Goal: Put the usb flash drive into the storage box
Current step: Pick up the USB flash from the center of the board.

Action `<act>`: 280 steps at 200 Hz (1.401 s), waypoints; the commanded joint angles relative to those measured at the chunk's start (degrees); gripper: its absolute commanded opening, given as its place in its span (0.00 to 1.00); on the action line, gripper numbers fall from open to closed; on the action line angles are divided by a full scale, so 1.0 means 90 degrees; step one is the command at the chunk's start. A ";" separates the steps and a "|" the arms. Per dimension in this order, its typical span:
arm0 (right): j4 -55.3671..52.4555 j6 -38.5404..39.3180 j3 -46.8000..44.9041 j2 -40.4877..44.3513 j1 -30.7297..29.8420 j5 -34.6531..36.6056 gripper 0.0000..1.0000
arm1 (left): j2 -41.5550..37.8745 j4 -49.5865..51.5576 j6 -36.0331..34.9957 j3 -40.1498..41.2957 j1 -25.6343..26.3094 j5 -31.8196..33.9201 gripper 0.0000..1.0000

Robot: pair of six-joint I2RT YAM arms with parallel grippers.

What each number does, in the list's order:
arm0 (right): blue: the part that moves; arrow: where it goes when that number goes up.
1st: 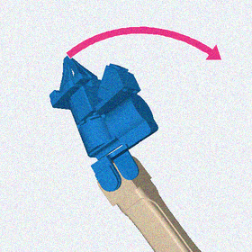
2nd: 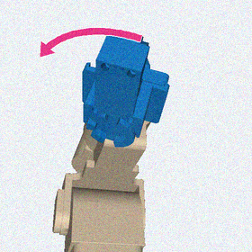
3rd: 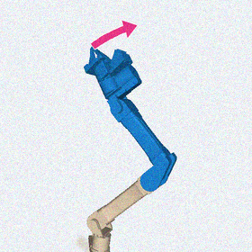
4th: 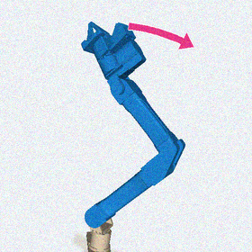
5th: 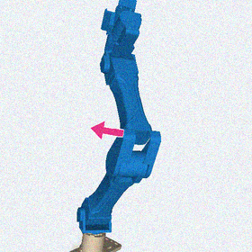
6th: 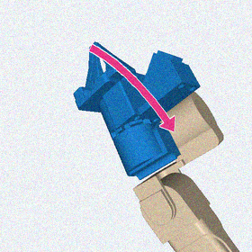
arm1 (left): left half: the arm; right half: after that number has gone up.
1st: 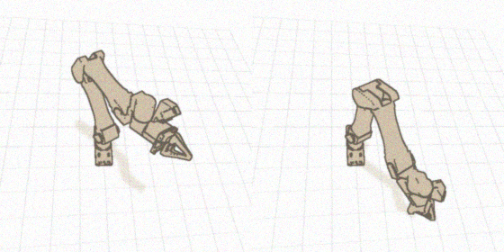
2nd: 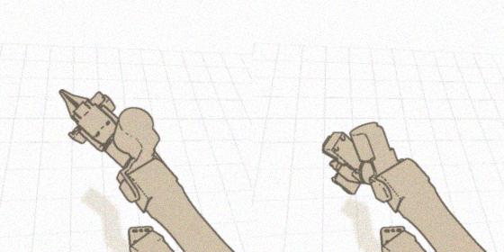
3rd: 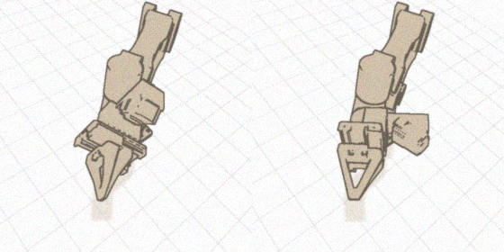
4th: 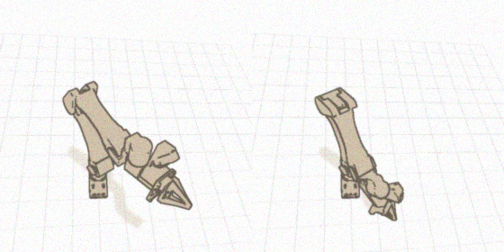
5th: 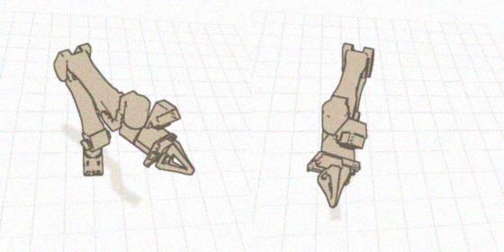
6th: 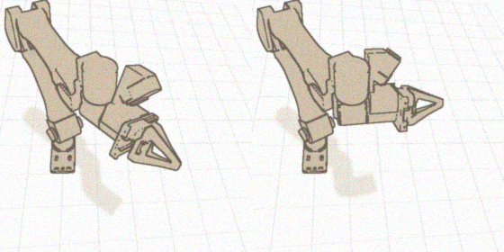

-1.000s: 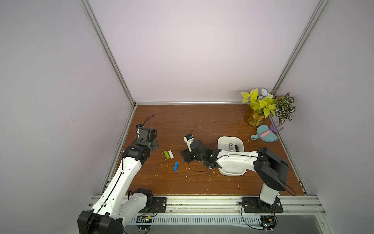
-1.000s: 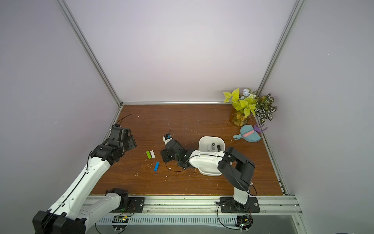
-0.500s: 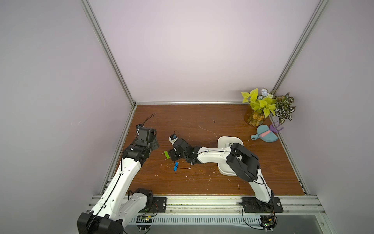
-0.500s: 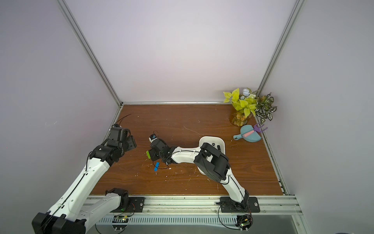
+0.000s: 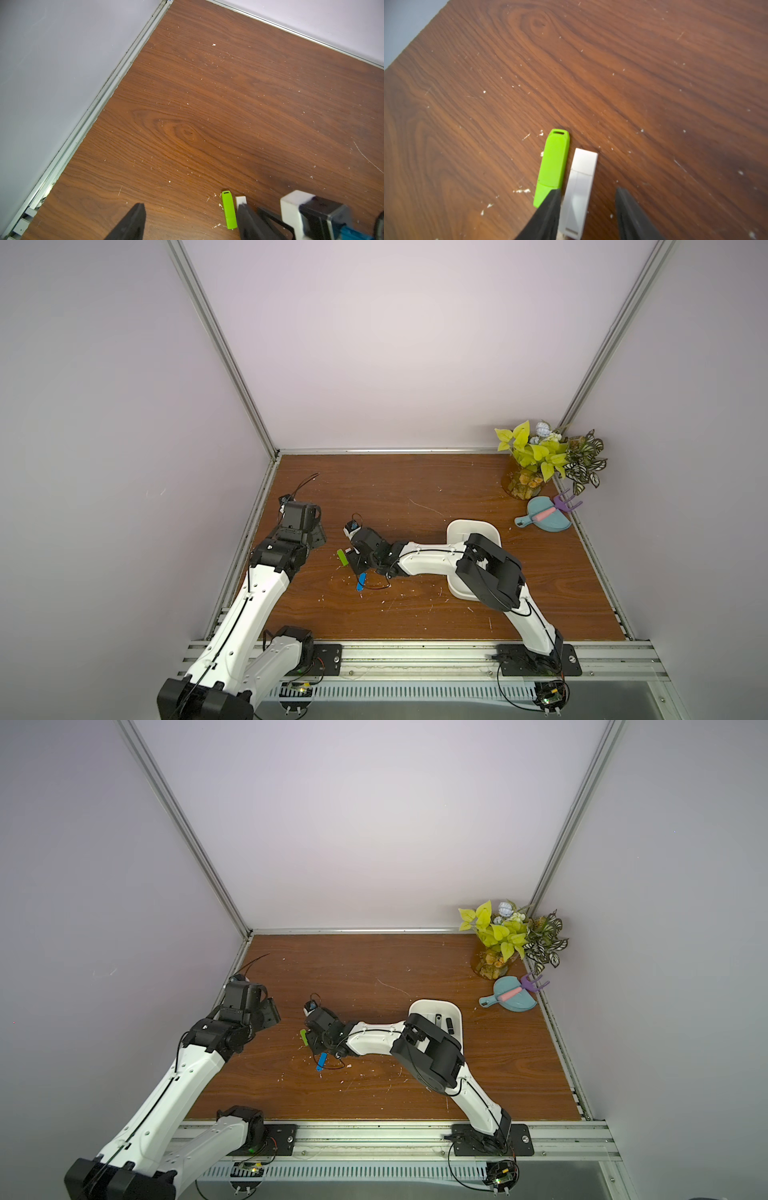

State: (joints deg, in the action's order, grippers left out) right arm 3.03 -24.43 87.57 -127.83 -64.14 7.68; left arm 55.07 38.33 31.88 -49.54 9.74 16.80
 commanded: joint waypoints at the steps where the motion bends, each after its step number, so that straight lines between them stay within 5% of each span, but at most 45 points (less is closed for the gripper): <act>1: -0.0393 0.0022 0.0274 -0.0170 -0.0051 0.0194 0.48 | -0.0006 -0.0010 -0.0066 0.0062 -0.0072 -0.0052 0.69; 98: -0.1475 -0.0088 0.0594 -0.0396 -0.0056 0.0908 0.33 | -0.0011 -0.0015 -0.0075 0.0080 -0.0071 -0.0078 0.69; 148: -0.1953 -0.0200 0.0910 -0.0533 -0.0084 0.1046 0.41 | 0.0004 -0.0009 -0.0075 0.0077 -0.0068 -0.0069 0.70; 240: -0.1958 -0.0182 0.0468 0.0132 -0.0074 0.1085 0.31 | 0.0043 -0.0014 -0.0086 0.0079 -0.0072 -0.0089 0.69; 280: -0.1977 -0.0072 0.0495 0.0137 -0.0032 0.1005 0.42 | 0.0039 -0.0013 -0.0093 0.0080 -0.0074 -0.0099 0.69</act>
State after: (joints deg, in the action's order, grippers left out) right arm -11.20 -25.69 92.53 -128.31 -64.88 17.61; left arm 55.42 38.35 31.64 -49.54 9.74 16.29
